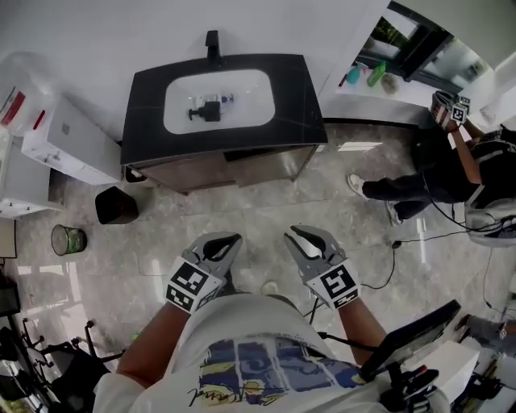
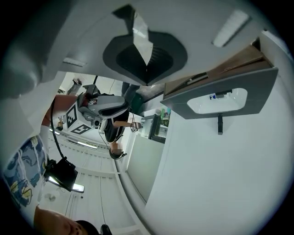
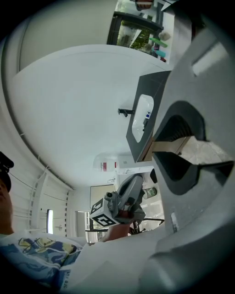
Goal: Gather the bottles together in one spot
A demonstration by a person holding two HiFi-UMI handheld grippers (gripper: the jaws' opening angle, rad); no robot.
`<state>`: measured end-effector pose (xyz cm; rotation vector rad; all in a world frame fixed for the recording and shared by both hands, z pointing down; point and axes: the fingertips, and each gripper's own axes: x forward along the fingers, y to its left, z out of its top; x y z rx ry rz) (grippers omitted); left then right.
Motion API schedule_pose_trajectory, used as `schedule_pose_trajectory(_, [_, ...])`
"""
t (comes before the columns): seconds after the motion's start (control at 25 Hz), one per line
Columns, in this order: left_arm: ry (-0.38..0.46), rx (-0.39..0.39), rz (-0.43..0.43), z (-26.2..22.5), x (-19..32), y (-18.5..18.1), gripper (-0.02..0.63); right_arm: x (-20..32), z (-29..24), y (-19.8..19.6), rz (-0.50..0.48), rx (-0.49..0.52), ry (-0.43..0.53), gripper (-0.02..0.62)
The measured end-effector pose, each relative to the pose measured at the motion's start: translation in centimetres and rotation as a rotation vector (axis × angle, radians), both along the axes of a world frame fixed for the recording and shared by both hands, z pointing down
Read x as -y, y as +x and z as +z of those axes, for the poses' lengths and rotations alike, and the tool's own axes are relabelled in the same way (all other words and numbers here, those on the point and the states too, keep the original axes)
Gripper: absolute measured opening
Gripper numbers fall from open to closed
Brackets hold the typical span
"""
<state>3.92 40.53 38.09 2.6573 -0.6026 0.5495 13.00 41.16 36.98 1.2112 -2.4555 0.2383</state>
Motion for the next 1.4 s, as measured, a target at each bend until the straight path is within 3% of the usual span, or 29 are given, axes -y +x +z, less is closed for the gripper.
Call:
schedule_pose_trajectory(0.24, [0.036, 0.047, 0.049, 0.3, 7.5, -5.6, 0.003, 8.3, 0.1, -5.1, 0.027, -0.024, -0.015, 0.069])
schedule_pose_trajectory(0.6, [0.046, 0.025, 0.056, 0.5, 15.2, -12.2, 0.003, 16.4, 0.7, -10.8, 0.063, -0.078, -0.025, 0.066])
schedule_pose_trajectory(1.0, [0.039, -0.022, 0.011, -0.4, 20.6, -12.5, 0.032, 26.0, 2.0, -10.7, 0.057, -0.114, -0.041, 0.064])
schedule_pose_trajectory(1.4, [-0.031, 0.001, -0.082, -0.4, 28.9, -10.8, 0.054, 37.5, 6.4, -8.5, -0.042, -0.138, -0.096, 0.064])
